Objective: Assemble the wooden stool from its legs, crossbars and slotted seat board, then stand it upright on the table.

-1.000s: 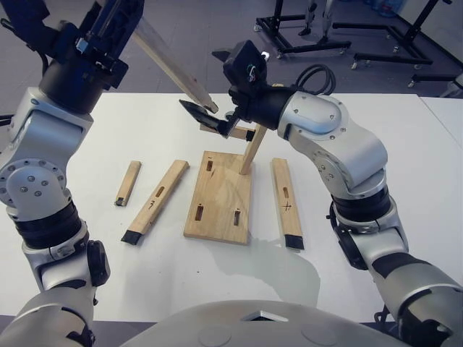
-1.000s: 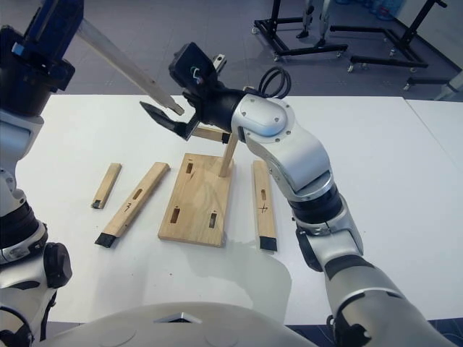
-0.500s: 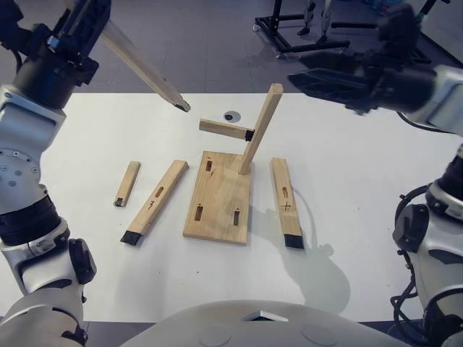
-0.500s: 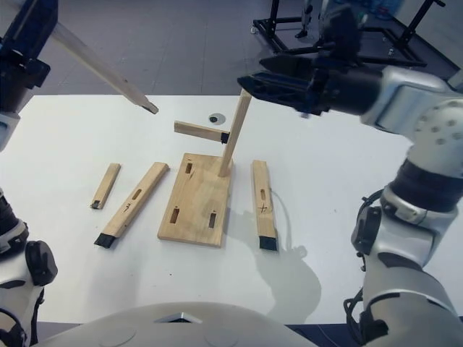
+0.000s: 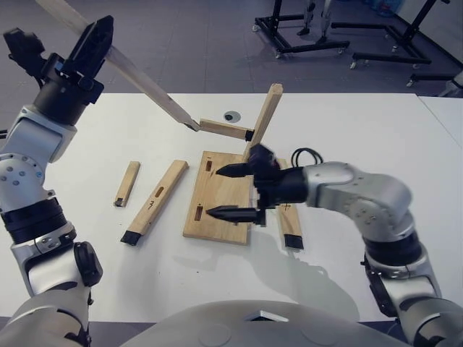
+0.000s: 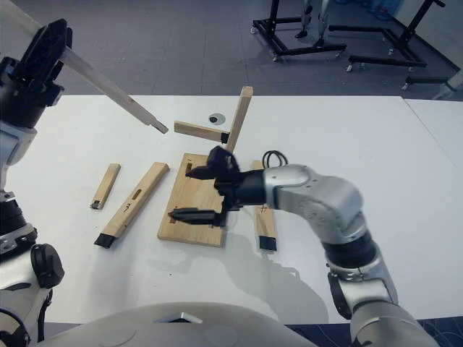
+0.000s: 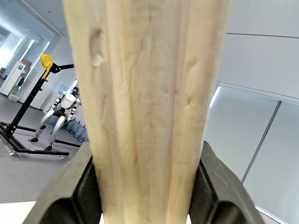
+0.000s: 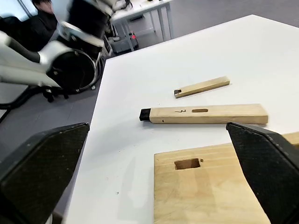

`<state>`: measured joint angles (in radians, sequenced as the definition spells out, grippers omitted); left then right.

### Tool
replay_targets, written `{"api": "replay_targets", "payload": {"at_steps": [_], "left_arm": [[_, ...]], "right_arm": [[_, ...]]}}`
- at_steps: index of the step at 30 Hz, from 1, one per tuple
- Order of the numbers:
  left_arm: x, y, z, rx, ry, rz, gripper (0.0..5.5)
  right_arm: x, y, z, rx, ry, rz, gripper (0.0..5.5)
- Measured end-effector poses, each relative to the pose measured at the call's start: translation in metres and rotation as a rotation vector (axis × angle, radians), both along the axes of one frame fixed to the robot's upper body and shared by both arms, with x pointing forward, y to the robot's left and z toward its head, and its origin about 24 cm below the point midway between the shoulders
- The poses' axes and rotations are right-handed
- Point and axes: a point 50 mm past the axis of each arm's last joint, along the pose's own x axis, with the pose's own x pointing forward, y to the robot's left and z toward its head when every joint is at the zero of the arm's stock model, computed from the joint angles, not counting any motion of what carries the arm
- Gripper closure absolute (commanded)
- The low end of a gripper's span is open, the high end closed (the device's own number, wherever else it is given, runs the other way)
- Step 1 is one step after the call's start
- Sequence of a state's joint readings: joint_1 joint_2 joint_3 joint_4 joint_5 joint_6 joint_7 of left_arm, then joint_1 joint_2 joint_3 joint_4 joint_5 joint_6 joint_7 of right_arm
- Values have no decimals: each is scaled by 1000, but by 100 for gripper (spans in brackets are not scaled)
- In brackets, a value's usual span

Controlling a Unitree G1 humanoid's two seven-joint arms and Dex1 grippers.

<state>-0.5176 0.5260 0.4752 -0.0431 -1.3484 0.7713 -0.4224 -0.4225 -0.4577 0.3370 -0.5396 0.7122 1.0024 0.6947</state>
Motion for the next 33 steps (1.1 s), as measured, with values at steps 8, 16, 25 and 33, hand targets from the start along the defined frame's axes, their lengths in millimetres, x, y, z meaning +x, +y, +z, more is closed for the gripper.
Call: {"api": "replay_targets", "payload": {"at_steps": [8,16,25,33], "left_arm": [[3,-12,-7,-17,23,-27,349],[4,-19,-12,-16,34,-25,349],[2,-23,-20,-15,55,-28,349],[1,-25,-21,-8,49,-18,349]], "right_arm": [[1,29,-47,-206,-191,92,10],[-5,49,-72,-360,-408,273,10],[-7,49,-79,-432,-412,293,10],[-17,35,-71,-461,-221,325,10]]}}
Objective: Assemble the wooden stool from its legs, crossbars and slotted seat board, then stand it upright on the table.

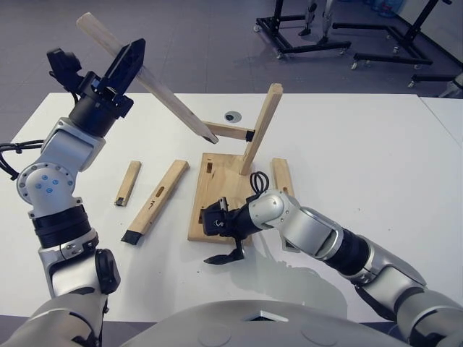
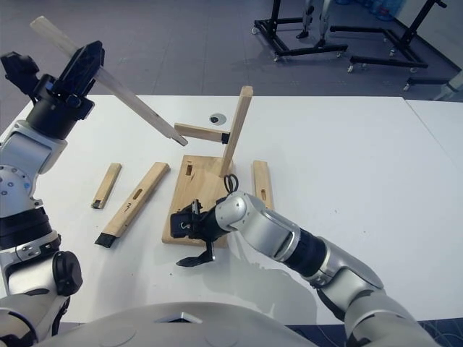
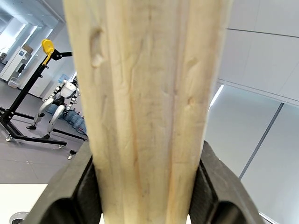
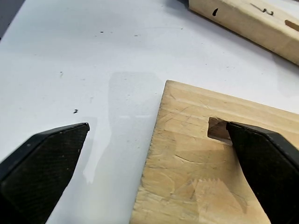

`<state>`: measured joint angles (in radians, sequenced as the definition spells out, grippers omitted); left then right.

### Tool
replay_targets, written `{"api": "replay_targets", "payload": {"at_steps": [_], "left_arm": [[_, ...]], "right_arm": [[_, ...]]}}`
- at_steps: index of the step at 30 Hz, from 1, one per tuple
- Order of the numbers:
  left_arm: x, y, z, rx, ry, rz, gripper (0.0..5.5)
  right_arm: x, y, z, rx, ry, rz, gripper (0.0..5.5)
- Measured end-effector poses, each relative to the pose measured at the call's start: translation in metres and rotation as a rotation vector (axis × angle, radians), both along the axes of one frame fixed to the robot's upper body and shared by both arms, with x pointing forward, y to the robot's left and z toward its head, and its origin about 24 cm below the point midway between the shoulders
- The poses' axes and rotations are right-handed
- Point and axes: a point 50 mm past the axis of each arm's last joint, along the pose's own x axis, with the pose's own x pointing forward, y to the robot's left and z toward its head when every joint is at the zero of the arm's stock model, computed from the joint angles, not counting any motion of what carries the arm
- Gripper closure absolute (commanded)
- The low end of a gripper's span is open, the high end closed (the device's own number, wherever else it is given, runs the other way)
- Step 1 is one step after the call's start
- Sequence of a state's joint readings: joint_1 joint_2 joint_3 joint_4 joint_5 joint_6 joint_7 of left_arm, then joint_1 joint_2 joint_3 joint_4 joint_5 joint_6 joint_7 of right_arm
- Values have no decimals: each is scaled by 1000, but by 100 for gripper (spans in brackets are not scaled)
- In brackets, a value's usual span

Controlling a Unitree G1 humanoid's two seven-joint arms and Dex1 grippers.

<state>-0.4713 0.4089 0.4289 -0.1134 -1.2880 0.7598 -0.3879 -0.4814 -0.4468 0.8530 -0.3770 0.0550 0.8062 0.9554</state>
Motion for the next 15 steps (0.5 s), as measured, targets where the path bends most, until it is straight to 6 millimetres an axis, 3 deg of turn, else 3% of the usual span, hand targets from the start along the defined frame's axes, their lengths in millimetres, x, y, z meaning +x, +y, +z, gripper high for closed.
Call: {"api": "replay_targets", "payload": {"at_steps": [7,15], "left_arm": [[-1,-1,-3,-3,7,2,349],[-4,-1,-5,4,7,3,349]], "right_arm": [[4,-19,2,-67,-49,58,10],[14,-56,7,-157,-82,26,10]]}}
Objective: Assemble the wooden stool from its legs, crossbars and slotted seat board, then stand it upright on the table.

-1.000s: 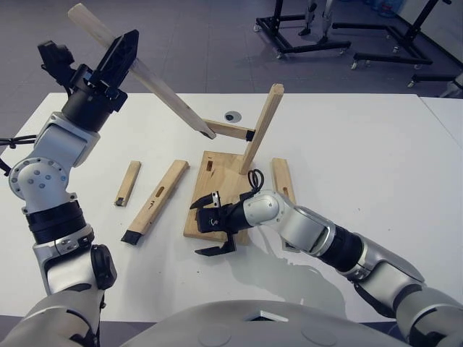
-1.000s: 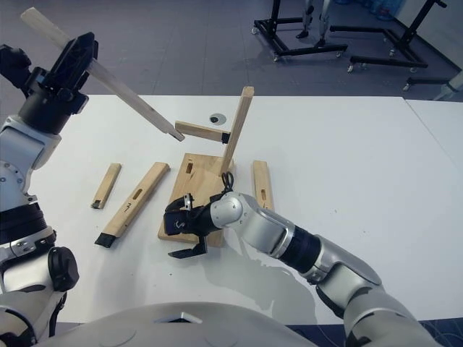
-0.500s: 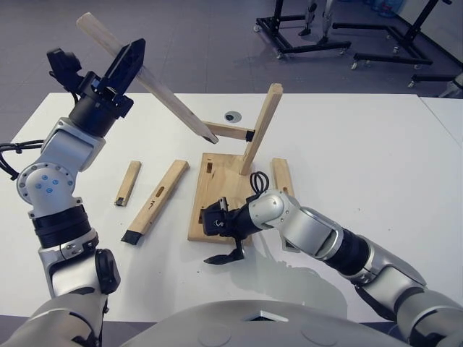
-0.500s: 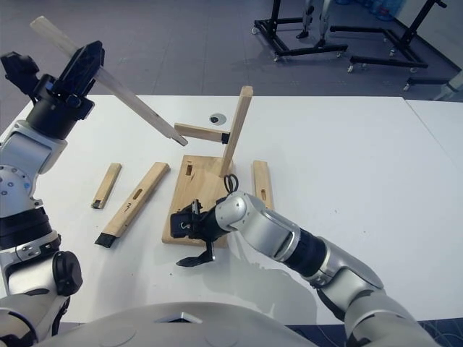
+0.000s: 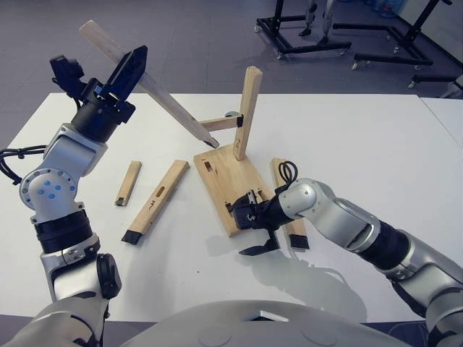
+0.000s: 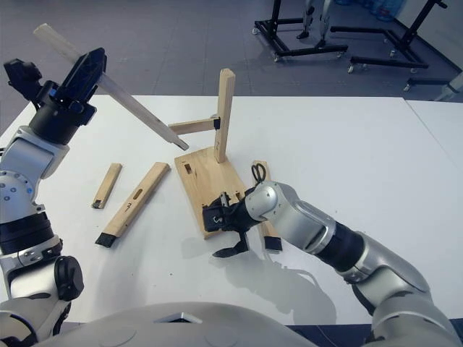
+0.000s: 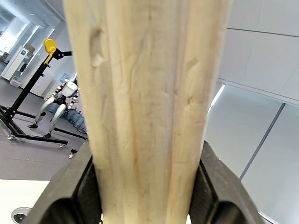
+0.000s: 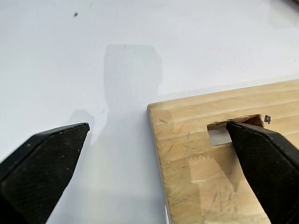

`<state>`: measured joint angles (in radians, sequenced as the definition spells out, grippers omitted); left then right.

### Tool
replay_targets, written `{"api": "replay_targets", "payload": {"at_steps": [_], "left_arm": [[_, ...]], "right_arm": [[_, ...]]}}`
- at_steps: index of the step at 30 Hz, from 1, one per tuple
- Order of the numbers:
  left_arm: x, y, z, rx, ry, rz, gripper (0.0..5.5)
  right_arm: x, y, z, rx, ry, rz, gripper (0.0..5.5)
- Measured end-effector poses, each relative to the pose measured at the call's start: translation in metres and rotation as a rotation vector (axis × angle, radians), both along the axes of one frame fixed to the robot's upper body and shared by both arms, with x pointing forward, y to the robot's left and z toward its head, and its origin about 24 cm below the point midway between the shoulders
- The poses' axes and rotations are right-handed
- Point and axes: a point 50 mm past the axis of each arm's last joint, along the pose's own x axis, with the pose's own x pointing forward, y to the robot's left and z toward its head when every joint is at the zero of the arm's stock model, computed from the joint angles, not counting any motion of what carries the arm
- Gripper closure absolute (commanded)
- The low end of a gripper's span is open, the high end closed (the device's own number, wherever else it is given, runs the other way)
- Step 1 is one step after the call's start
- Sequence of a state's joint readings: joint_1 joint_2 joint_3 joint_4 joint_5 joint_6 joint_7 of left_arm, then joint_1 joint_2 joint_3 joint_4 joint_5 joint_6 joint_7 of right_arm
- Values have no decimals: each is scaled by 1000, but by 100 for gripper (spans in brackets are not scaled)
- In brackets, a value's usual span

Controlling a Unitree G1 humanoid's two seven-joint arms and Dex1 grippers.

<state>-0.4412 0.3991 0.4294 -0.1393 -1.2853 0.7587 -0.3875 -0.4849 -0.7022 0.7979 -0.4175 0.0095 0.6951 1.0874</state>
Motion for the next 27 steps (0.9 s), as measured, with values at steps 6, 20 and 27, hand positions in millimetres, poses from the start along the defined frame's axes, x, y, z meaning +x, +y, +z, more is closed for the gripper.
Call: {"api": "replay_targets", "payload": {"at_steps": [6,20,27], "left_arm": [[0,0,0,3,0,3,349],[0,1,1,3,-5,12,349],[-17,-2,29,75,-119,13,349]], "right_arm": [[-3,0,3,22,51,-33,10],[0,17,33,173,81,-69,10],[41,-14,81,362,38,-276,10]]}}
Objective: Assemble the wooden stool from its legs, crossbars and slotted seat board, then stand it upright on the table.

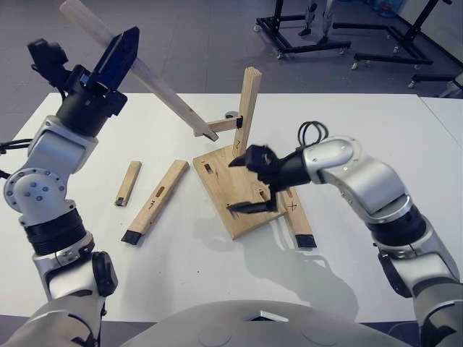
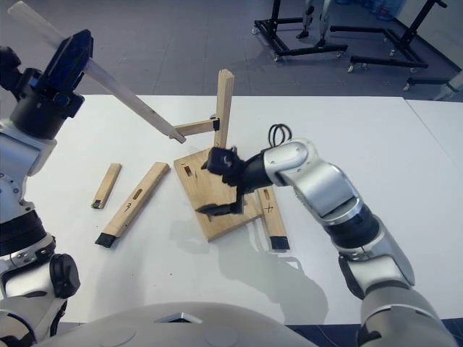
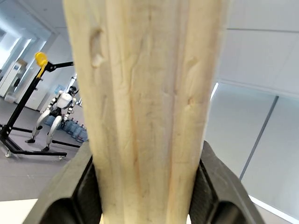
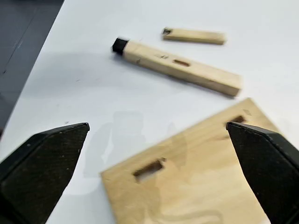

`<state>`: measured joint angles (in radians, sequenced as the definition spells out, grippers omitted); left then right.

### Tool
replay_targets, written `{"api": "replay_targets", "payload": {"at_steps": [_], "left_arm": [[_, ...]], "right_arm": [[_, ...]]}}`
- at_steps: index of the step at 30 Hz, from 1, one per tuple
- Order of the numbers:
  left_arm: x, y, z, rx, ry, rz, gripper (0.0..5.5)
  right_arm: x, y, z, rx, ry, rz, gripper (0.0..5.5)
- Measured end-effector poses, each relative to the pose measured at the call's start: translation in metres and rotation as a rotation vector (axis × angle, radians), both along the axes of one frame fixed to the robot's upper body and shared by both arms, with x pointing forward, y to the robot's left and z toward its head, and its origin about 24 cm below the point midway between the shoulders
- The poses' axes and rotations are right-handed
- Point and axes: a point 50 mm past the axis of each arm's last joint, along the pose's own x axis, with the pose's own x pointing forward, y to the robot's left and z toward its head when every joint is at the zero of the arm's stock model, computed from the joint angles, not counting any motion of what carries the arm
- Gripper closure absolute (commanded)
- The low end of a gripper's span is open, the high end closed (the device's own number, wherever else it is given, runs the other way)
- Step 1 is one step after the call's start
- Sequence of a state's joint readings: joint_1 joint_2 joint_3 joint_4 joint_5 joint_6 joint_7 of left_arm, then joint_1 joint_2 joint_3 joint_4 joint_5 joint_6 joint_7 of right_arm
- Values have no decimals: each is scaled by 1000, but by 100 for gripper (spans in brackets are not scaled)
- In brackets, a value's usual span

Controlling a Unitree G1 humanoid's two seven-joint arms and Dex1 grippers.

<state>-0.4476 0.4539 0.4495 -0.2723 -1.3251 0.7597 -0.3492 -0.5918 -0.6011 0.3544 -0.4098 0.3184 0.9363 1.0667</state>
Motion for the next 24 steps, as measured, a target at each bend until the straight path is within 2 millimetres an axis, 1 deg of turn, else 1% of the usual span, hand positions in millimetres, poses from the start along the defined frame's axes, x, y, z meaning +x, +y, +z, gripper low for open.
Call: {"api": "replay_targets", "payload": {"at_steps": [2,5,7,9,13,14,17,20,24], "left_arm": [[-12,1,0,109,-36,-3,349],[-21,-2,-12,273,-50,16,349],[-21,-7,-15,358,-88,19,349],[-17,-11,-21,399,-100,29,349],[-4,-24,-43,393,-98,79,349],[0,-25,-51,390,-93,99,349],[5,-27,-63,333,-98,104,349],[10,-20,-77,232,-51,123,349],[9,-10,-86,228,-89,155,349]], "right_arm": [[6,-12,6,23,-8,-52,10],[12,-21,10,58,-5,-109,10],[12,-24,8,76,4,-128,10],[10,-26,2,82,23,-149,10],[9,-28,-3,98,42,-177,10],[9,-28,-4,102,43,-188,10],[7,-29,-9,109,63,-197,10],[6,-29,-11,112,71,-201,10],[3,-29,-15,116,93,-204,10]]}}
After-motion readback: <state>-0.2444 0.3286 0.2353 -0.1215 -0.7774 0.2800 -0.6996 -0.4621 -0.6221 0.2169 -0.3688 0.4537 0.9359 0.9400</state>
